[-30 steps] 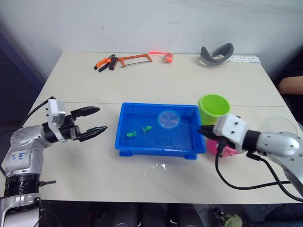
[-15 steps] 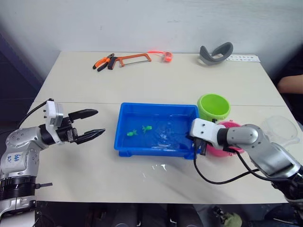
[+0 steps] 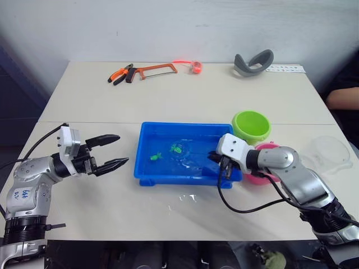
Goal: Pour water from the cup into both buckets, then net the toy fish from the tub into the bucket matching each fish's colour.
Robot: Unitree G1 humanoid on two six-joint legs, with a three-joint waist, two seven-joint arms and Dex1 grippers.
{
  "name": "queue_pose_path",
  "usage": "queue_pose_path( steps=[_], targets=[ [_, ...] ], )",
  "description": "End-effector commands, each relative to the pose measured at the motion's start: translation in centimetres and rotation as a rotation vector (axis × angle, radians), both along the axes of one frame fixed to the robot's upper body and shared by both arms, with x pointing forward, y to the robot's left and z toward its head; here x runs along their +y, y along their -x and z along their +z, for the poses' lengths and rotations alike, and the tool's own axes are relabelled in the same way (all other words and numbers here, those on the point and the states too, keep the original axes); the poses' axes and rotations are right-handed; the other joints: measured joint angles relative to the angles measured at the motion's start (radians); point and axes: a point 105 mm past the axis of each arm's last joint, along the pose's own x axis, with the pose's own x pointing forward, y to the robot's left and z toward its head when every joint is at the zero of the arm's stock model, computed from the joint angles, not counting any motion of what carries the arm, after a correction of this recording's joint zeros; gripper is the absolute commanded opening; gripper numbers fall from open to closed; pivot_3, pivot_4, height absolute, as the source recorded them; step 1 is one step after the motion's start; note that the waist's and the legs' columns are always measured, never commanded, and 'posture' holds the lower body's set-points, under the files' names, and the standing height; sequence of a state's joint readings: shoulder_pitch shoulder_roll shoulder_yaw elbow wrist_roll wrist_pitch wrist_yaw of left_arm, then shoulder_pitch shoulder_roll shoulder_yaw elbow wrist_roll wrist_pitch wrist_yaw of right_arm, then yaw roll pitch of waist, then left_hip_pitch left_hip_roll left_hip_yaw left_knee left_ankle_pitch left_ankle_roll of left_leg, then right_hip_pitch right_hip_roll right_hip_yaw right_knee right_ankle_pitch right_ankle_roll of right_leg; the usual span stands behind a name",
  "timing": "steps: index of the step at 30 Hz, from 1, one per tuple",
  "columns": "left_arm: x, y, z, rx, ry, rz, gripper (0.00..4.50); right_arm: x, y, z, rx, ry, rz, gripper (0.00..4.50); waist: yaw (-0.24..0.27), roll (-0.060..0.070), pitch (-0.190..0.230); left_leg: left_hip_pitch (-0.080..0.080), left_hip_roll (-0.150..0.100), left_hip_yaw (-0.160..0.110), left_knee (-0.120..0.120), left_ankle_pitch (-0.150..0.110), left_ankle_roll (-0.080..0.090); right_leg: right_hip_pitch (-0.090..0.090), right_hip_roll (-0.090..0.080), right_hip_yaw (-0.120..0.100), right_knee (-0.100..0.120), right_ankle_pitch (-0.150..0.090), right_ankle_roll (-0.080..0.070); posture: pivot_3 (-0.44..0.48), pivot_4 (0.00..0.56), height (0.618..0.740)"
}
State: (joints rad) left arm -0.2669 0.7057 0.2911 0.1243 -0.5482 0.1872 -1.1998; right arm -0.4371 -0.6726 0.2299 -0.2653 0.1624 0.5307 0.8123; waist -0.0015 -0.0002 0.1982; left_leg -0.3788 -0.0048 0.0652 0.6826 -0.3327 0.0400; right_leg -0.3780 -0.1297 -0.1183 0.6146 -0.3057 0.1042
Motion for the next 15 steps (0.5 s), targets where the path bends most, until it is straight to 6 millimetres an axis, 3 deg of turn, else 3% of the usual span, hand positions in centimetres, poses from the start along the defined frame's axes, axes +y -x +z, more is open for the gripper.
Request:
queue_pose_path(
  steps=[1, 8, 15],
  targets=[
    [-0.4, 0.1, 0.5, -0.035, -0.002, -0.021, 4.45, -0.1, 0.3, 1.4, -0.058, -0.084, 0.012, 0.0, 0.0, 0.0, 0.0, 0.0, 0.0, 0.0, 0.0, 0.0, 0.0, 0.0, 0.0, 0.0, 0.0, 0.0, 0.0, 0.0, 0.15, 0.74],
    [-0.9, -0.4, 0.7, -0.047, 0.012, -0.046, 4.45, -1.2, 2.4, 3.6, -0.093, -0.191, 0.02, 0.0, 0.002, 0.0, 0.0, 0.0, 0.0, 0.0, 0.0, 0.0, 0.0, 0.0, 0.0, 0.0, 0.0, 0.0, 0.0, 0.0, 0.15, 0.74],
    [-3.7, -1.1, 1.7, -0.094, 0.061, -0.113, 4.45, -2.6, 5.2, 5.3, -0.153, -0.193, -0.002, 0.0, 0.007, 0.0, 0.0, 0.0, 0.0, 0.0, 0.0, 0.0, 0.0, 0.0, 0.0, 0.001, 0.0, 0.0, 0.0, 0.0, 0.15, 0.74]
  ],
)
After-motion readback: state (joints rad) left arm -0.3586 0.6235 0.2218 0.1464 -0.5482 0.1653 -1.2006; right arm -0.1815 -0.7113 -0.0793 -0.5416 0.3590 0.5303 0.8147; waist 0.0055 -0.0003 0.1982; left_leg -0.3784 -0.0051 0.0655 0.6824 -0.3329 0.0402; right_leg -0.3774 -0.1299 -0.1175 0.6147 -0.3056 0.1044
